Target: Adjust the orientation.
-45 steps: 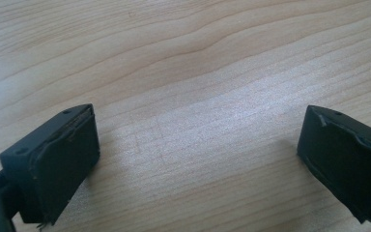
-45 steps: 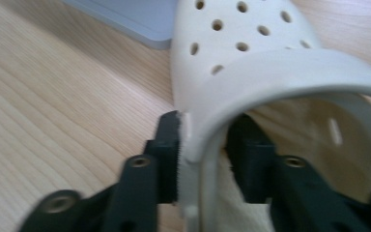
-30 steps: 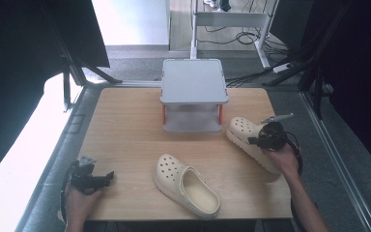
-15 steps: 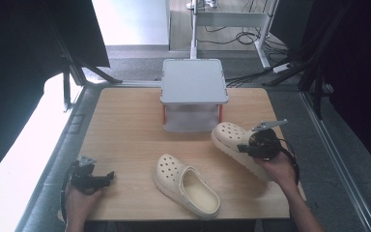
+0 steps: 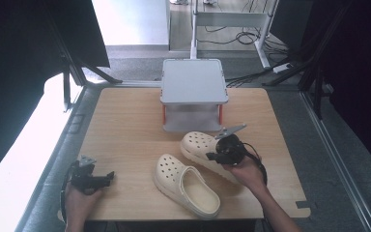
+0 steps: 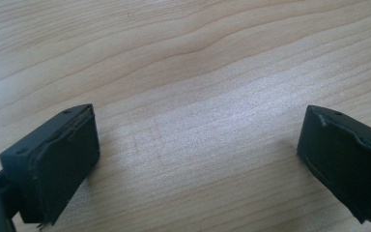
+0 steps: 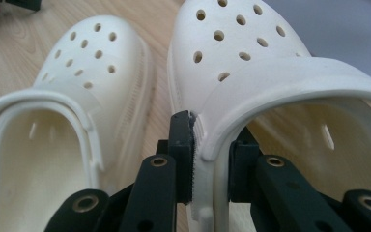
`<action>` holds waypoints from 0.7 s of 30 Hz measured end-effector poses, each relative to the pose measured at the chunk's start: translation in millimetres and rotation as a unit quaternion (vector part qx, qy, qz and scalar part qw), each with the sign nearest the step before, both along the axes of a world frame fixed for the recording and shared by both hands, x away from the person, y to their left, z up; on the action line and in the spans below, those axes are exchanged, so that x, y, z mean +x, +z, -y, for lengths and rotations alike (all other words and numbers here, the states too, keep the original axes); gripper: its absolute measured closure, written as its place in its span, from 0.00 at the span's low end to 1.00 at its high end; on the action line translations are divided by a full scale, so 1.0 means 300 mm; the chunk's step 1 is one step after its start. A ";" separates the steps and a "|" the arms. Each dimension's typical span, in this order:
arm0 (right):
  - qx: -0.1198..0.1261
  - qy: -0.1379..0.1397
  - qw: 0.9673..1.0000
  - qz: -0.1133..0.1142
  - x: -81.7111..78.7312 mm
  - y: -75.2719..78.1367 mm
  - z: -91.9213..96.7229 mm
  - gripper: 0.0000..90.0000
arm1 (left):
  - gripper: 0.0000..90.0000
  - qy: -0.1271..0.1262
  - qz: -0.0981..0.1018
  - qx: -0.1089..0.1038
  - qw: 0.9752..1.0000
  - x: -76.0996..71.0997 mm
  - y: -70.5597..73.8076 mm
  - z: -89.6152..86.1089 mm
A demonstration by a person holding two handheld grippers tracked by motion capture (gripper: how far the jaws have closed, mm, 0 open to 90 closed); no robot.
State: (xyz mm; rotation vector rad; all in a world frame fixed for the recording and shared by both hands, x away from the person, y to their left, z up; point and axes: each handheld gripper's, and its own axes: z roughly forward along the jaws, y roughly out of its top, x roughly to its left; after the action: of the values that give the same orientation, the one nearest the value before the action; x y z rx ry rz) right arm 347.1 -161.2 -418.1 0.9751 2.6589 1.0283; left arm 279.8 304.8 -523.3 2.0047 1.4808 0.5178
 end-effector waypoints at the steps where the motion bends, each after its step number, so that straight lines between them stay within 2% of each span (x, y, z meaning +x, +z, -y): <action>1: 0.001 0.003 1.000 -0.001 0.002 -0.009 -0.016 0.86 | 0.01 0.000 0.000 0.000 1.000 0.000 0.000 0.000; 8: 0.006 0.017 1.000 -0.007 -0.014 -0.049 -0.103 0.85 | 0.01 -0.001 0.000 0.000 1.000 0.000 0.000 0.000; 12: 0.011 0.021 1.000 -0.006 -0.031 -0.052 -0.108 0.85 | 0.01 -0.001 -0.001 0.000 1.000 0.000 0.000 0.000; 16: 0.028 0.022 0.999 -0.029 -0.044 -0.062 -0.099 0.84 | 0.01 -0.001 -0.001 0.000 1.000 0.000 0.001 0.000; 21: 0.028 0.020 0.999 -0.032 -0.046 -0.076 -0.089 0.80 | 0.01 -0.001 -0.001 0.000 1.000 0.000 0.000 0.001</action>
State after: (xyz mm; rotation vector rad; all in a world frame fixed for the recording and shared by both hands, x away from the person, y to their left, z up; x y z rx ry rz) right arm 333.2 -134.5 -441.0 0.9854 2.7247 1.1048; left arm 279.7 304.6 -523.2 2.0062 1.4804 0.5163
